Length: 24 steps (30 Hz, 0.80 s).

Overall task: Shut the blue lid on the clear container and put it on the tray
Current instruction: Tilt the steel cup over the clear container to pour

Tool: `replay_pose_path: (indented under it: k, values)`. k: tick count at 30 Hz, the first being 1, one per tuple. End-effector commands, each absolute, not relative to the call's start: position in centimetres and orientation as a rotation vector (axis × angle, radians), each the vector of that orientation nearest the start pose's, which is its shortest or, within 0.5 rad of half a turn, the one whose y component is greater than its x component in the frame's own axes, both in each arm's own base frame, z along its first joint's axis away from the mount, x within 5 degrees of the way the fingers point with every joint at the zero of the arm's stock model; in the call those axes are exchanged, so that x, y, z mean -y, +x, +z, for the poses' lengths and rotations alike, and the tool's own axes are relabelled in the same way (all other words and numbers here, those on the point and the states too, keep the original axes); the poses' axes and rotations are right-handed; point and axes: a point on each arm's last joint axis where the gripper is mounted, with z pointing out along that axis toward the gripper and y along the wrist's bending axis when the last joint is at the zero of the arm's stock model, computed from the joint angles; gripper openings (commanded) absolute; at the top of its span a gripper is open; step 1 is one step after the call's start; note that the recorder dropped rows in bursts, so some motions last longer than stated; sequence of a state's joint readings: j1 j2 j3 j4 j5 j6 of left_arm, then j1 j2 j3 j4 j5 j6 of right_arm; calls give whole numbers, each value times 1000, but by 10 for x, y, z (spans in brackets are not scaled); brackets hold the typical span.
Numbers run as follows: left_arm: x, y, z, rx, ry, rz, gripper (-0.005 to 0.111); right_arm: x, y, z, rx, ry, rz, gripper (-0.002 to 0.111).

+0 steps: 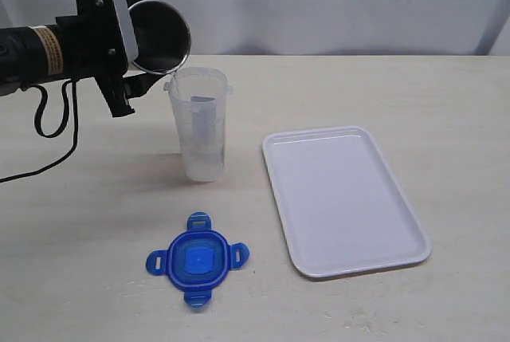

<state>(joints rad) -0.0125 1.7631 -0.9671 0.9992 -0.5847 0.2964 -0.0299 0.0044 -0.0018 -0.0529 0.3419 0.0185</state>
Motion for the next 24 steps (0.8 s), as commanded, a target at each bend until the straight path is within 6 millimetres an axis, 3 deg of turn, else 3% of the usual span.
replay_pose_path:
  k: [1,24]
  values:
    - [49,372,230,-1304,1309,356,0,4,53,182,-1825,14,-65,4]
    - [52,372,229,-1306,1329,372,0,4,53,182,-1825,14,-65,4]
